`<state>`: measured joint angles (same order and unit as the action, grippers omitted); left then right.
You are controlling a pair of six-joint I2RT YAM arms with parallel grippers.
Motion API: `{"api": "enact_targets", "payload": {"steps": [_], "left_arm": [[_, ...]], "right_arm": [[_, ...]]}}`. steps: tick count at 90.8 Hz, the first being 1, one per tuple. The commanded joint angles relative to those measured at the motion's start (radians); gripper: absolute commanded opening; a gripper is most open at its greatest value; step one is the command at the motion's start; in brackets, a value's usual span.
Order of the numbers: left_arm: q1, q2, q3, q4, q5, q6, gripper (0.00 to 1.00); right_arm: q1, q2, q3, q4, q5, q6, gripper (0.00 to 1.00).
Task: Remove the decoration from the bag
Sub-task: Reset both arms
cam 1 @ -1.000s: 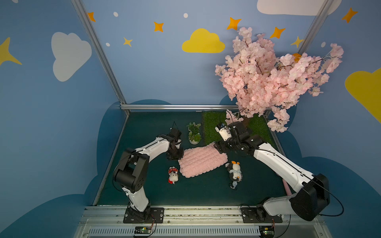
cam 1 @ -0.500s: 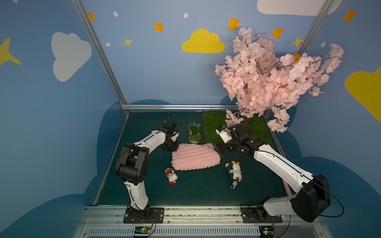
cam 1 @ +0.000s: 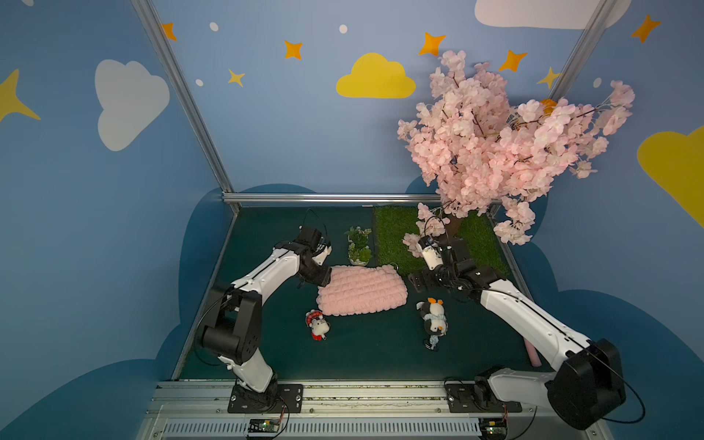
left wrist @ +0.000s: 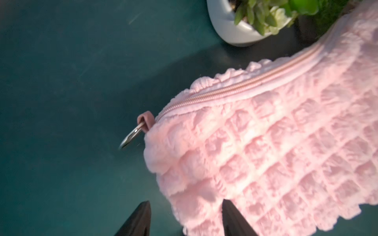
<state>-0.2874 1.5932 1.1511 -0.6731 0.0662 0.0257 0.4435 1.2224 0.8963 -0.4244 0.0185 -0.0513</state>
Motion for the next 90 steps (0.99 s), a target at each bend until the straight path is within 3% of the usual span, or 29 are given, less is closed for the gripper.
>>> {"api": "enact_targets", "payload": {"steps": [1, 5, 19, 31, 47, 54, 64, 74, 90], "left_arm": [[0.033, -0.121, -0.093, 0.053, -0.067, -0.057, 0.93], [0.065, -0.163, -0.133, 0.102, -0.069, -0.075, 1.0], [0.132, -0.273, -0.327, 0.363, -0.14, -0.095, 1.0], [0.16, -0.315, -0.491, 0.624, -0.291, -0.096, 1.0], [0.17, -0.311, -0.676, 1.04, -0.469, -0.084, 1.0], [0.169, -0.278, -0.68, 1.09, -0.54, -0.071, 1.0], [0.159, -0.253, -0.716, 1.199, -0.55, 0.007, 1.0], [0.154, -0.219, -0.748, 1.326, -0.465, 0.053, 1.0], [0.136, -0.194, -0.732, 1.33, -0.482, 0.065, 1.0]], "right_arm": [[-0.073, -0.086, -0.09, 0.105, 0.067, 0.027, 0.98], [-0.113, -0.115, -0.13, 0.13, 0.072, 0.038, 0.98], [-0.223, -0.234, -0.306, 0.25, 0.145, 0.103, 0.98], [-0.276, -0.291, -0.443, 0.403, 0.312, 0.137, 0.98], [-0.409, -0.224, -0.517, 0.655, 0.29, 0.124, 0.98], [-0.445, -0.157, -0.528, 0.742, 0.267, 0.095, 0.98], [-0.458, -0.059, -0.535, 0.921, 0.249, 0.042, 0.98], [-0.464, 0.025, -0.49, 0.915, 0.234, 0.005, 0.98], [-0.478, 0.028, -0.484, 0.901, 0.192, 0.003, 0.98]]}}
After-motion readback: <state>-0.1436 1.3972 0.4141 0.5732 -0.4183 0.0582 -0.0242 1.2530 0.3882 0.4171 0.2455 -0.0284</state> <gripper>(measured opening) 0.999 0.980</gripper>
